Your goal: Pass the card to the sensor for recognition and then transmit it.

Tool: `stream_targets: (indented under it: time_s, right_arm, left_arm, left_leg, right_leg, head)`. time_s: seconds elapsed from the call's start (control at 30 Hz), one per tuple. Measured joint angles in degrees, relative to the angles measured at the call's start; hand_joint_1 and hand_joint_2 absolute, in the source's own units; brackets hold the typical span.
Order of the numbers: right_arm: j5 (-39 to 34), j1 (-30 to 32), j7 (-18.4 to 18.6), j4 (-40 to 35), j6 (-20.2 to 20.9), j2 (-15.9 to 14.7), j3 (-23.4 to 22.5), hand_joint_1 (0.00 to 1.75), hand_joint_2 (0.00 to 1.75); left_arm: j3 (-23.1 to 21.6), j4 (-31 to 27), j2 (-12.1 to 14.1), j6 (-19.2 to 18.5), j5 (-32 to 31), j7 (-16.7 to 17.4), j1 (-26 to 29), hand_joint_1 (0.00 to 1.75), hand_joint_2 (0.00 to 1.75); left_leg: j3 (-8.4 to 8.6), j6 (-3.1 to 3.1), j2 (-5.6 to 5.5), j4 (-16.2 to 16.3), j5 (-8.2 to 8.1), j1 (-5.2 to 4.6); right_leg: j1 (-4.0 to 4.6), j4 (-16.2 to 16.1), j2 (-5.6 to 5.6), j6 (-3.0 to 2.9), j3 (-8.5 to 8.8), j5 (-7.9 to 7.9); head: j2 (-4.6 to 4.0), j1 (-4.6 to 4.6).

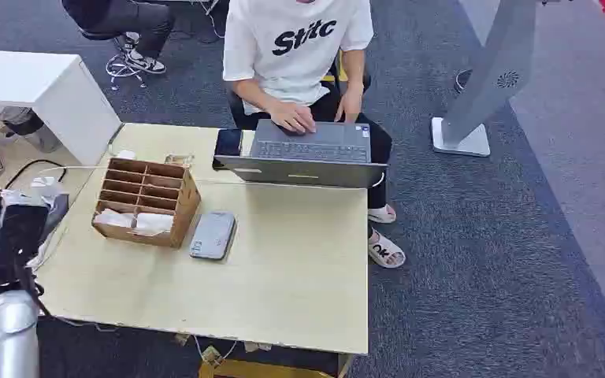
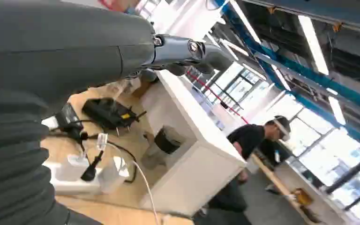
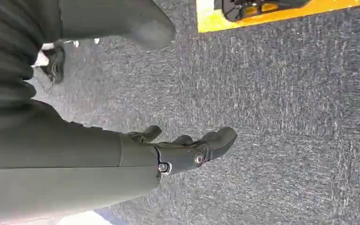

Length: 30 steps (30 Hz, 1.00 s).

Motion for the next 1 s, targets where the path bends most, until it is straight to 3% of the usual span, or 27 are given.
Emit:
stream_targets:
  time_s: [0.13,0.3,0.77,1.0]
  right_arm:
    - [0.74,-0.14,0.59,0.02,0.35,0.0,0.37,0.0,1.75]
    - [1.22,-0.34,0.61,0.02,0.79,0.0,0.9,0.0,1.75]
    - [2.97,-0.67,0.74,0.02,1.46,0.04,2.97,0.0,1.75]
    - [2.97,-0.63,1.07,0.07,1.59,0.04,3.15,0.0,1.75]
  left_arm:
    - [-4.35,10.29,3.1,2.64,-6.42,0.92,-5.83,0.0,1.75]
    - [-8.01,15.18,4.3,3.43,-9.84,1.35,-8.5,0.0,1.75]
    - [-14.66,16.68,5.09,4.26,-16.49,1.77,-9.3,0.0,1.75]
    - [-18.38,14.59,5.09,4.26,-20.23,3.32,-8.88,0.0,1.75]
  left_leg:
    - [-0.08,0.02,0.04,0.01,0.01,-0.04]
    - [-0.2,0.05,0.06,0.03,-0.01,-0.06]
    - [-0.24,0.07,0.06,0.03,-0.02,-0.04]
    - [-0.26,0.07,0.06,0.03,-0.02,-0.05]
  right_leg:
    - [0.0,-0.02,0.08,0.06,-0.06,0.05]
    - [-0.02,-0.07,0.12,0.08,-0.15,0.06]
    - [-0.03,-0.07,0.11,0.08,-0.22,0.06]
    - [-0.03,-0.08,0.11,0.08,-0.22,0.06]
  head:
    - [-0.02,0.02]
    - [-0.02,0.02]
    - [-0.02,0.0]
    - [-0.02,0.0]
